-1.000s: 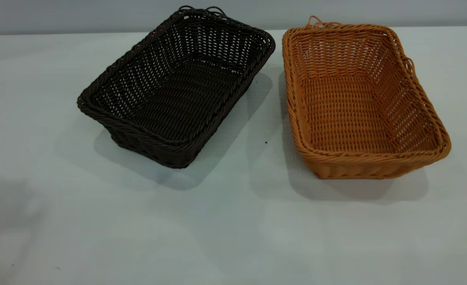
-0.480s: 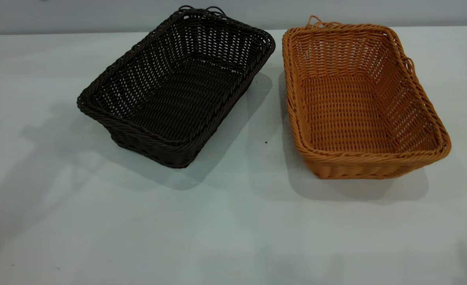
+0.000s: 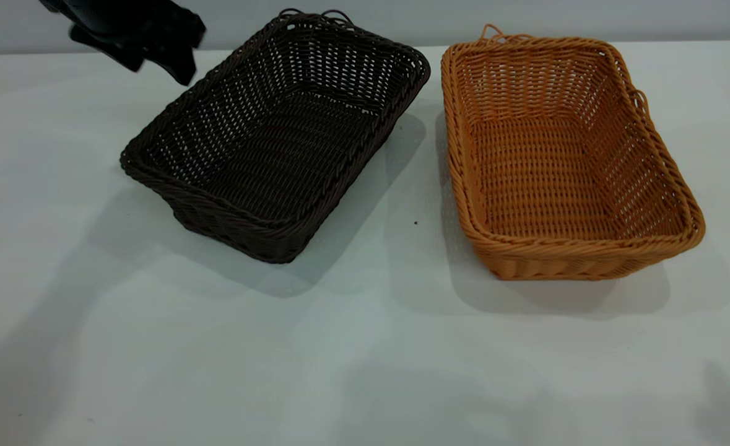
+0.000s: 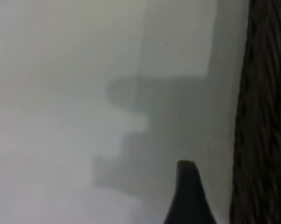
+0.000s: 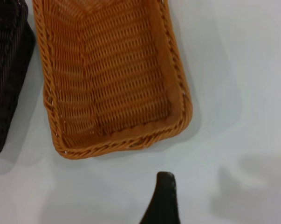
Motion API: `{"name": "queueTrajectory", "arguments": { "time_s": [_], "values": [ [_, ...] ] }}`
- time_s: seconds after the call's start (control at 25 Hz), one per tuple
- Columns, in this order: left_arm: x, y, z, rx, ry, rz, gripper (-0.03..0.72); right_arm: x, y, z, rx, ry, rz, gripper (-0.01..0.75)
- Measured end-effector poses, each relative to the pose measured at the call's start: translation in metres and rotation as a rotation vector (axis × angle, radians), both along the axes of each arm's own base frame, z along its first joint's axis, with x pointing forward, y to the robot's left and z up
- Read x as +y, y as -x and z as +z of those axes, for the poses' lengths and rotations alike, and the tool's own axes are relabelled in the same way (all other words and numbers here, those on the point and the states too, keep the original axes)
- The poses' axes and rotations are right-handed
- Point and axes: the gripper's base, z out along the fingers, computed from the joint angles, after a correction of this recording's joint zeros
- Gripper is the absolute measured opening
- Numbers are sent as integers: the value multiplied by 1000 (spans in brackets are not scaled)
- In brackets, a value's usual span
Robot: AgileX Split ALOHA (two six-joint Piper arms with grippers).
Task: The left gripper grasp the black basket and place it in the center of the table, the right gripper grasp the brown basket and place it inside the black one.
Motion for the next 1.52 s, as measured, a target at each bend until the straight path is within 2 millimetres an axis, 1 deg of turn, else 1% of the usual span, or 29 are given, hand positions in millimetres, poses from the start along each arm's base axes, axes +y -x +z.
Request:
{"name": "queueTrajectory", "arguments": {
  "time_s": [0.24,0.32,0.36,0.4,0.44,0.52,0.6,0.64,0.76,0.88,1.0,1.12,1.24,1.36,1.52],
  "values": [
    [-8,-14,-28,21,-4,-8,474,3,-15,-12,60,-51,3,594],
    [-12,-17,-38,31,-7,-16,459,5,-20,-16,74,-76,18,594],
    [-14,-19,-45,38,-8,-18,437,7,-24,-19,86,-92,27,594],
    [-15,-20,-49,41,-9,-21,411,8,-27,-22,98,-112,36,594],
    [-16,-22,-53,43,-8,-20,367,10,-31,-26,117,-126,46,594],
    [-19,-24,-55,38,-6,-25,251,13,-39,-36,161,-173,57,594],
    [-20,-26,-53,36,-13,-40,109,16,-47,-47,204,-221,63,594],
    [-21,-27,-51,39,-15,-44,77,18,-52,-53,227,-253,65,594],
    [-22,-32,-31,26,-15,-57,74,27,-64,-66,285,-367,76,594],
    [-21,-31,-2,14,-52,-110,72,40,-77,-80,341,-489,52,594],
    [-18,-30,29,-31,-55,-119,72,54,-85,-101,433,-590,-20,594],
    [-18,-30,53,-88,-44,-121,72,65,-94,-125,520,-705,-157,594],
    [-18,-30,64,-119,-39,-122,72,70,-103,-152,579,-769,-293,594],
    [-18,-30,65,-129,-37,-122,72,68,-110,-177,604,-752,-353,591],
    [-18,-30,65,-130,-37,-123,72,68,-120,-206,647,-729,-380,575]
  ]
}}
